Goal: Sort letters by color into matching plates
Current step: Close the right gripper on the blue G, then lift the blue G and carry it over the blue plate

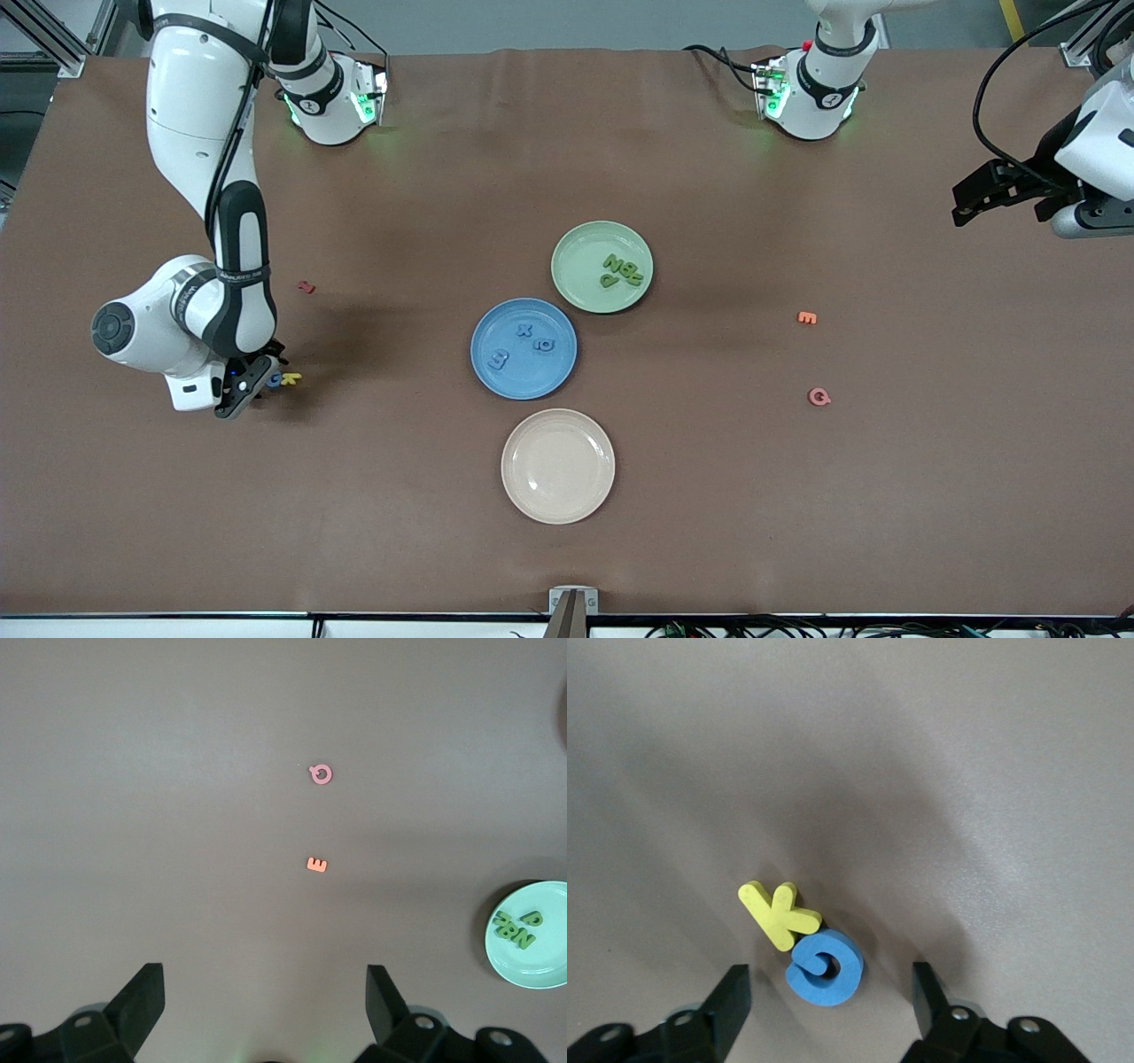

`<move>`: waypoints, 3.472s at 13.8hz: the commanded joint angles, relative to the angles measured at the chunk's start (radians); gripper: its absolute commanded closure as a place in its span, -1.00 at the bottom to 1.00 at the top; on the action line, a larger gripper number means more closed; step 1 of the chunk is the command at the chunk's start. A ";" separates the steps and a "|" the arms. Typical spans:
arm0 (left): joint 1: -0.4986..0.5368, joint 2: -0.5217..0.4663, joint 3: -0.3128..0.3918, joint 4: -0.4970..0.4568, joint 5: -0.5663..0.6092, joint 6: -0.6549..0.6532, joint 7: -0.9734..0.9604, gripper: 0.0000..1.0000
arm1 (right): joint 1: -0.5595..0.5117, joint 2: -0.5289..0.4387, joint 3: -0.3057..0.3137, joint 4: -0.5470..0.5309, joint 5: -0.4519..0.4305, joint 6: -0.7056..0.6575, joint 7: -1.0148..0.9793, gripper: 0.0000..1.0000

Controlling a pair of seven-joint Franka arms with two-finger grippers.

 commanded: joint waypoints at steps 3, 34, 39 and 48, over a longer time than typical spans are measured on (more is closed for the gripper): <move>0.013 -0.023 -0.004 -0.013 -0.006 0.006 0.019 -1.00 | 0.008 -0.013 0.006 -0.021 -0.003 0.039 0.004 -0.32; 0.011 -0.017 -0.005 -0.022 -0.008 0.009 0.015 -1.00 | 0.436 -0.026 -0.287 0.089 -0.009 -0.334 0.747 0.76; 0.011 -0.017 -0.005 -0.022 -0.008 0.008 0.015 -1.00 | 0.552 -0.029 -0.278 0.153 0.003 -0.363 1.185 0.76; 0.011 -0.015 -0.005 -0.022 -0.009 0.008 0.015 -1.00 | 0.573 -0.013 -0.072 0.290 0.080 -0.246 1.775 0.76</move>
